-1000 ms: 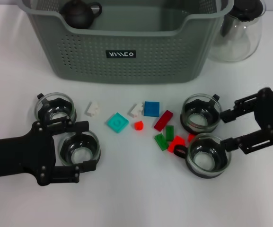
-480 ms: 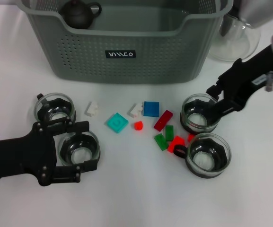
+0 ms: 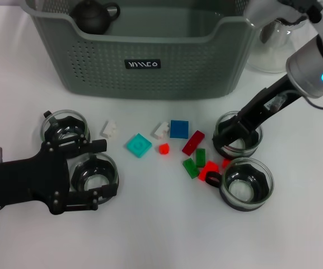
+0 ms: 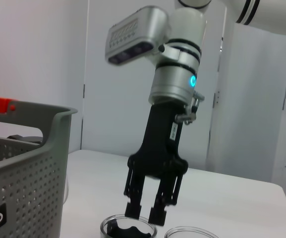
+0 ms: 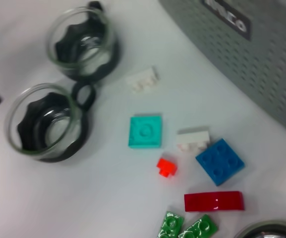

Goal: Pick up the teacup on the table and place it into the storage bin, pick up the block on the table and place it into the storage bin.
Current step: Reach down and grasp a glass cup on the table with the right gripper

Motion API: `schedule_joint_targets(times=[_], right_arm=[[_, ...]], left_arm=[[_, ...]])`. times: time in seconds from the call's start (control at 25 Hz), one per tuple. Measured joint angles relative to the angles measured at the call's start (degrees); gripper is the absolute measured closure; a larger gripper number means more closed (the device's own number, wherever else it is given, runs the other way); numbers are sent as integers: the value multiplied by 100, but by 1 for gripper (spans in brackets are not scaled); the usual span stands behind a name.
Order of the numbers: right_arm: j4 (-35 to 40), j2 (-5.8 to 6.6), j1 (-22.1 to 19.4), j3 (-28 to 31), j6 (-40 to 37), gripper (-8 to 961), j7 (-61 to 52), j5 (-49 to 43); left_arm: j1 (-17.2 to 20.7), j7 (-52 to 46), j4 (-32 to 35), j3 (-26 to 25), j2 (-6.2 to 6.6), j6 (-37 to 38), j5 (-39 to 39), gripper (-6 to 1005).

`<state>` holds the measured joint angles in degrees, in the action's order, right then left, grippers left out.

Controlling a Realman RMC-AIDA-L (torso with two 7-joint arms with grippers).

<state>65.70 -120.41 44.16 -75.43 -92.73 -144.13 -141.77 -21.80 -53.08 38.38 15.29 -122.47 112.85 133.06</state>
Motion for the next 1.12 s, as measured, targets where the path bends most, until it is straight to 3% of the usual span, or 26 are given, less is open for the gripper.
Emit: schedule_joint_targets(times=[0.64, 0.84, 1.12], right_arm=[[-834, 0, 34, -777, 953, 375, -531, -33], [-985, 0, 48, -885, 1183, 459, -538, -35], [-1202, 0, 122, -1122, 1414, 491, -564, -32]], left_arm=[[44, 36, 3, 0, -5, -82, 1, 175], [52, 54, 3, 0, -5, -93, 1, 174], [47, 57, 3, 0, -16, -101, 1, 174]])
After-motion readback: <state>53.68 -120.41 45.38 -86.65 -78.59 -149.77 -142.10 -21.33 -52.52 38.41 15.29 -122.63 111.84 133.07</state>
